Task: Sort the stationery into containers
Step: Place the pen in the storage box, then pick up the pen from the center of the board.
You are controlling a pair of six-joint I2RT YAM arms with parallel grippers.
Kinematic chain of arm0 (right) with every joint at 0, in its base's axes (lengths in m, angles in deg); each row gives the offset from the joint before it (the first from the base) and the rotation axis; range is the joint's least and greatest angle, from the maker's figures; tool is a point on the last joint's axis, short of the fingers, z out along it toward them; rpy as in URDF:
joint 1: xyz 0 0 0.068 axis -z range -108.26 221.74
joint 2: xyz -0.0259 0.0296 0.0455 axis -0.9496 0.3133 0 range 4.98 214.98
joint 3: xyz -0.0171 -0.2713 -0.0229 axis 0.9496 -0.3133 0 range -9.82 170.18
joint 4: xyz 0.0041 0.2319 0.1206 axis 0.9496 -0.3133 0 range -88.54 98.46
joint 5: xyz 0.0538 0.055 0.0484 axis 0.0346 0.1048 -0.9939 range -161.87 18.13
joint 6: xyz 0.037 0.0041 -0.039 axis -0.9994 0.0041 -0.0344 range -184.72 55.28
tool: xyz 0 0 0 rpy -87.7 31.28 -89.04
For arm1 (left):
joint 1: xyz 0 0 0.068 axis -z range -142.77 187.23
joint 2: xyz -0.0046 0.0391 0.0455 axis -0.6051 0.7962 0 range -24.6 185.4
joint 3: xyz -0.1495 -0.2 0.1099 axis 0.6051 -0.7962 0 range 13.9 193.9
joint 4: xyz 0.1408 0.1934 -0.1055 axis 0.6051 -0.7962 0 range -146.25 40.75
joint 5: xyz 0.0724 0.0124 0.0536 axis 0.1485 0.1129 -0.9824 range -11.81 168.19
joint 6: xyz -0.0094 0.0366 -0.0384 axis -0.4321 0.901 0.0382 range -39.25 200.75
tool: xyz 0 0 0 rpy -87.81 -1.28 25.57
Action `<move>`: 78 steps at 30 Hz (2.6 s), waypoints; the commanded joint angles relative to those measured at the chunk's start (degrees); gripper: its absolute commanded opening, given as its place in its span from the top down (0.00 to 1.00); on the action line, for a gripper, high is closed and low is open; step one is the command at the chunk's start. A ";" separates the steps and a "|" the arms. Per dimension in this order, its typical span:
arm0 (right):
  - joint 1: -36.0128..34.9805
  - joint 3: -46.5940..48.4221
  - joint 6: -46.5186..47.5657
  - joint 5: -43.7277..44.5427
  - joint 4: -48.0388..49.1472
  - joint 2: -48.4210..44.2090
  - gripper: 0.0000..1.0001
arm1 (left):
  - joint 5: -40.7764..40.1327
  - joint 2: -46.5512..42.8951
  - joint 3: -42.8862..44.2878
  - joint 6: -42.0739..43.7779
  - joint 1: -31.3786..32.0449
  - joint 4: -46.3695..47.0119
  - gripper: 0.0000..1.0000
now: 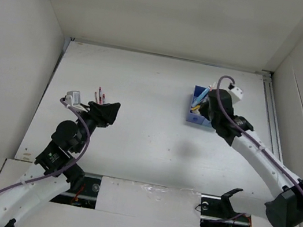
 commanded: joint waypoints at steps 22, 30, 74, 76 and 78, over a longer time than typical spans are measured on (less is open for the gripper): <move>23.20 -6.47 4.02 -21.95 3.02 5.26 1.00 | 4.02 1.78 1.84 2.12 0.17 5.77 0.49; 25.31 -6.47 4.64 -22.03 3.55 6.92 1.00 | 3.75 1.78 1.84 2.12 0.17 6.30 0.49; -21.87 25.57 -0.72 -6.13 4.52 34.86 1.00 | -5.74 -13.77 -1.94 -1.66 0.17 2.87 0.49; -23.73 29.37 -0.11 -5.60 3.90 40.22 1.00 | -6.35 -15.09 -1.94 -1.66 0.17 2.26 0.49; -25.66 34.98 0.41 -5.60 2.06 45.22 0.95 | -6.36 -15.61 -1.94 -1.66 0.17 2.26 0.49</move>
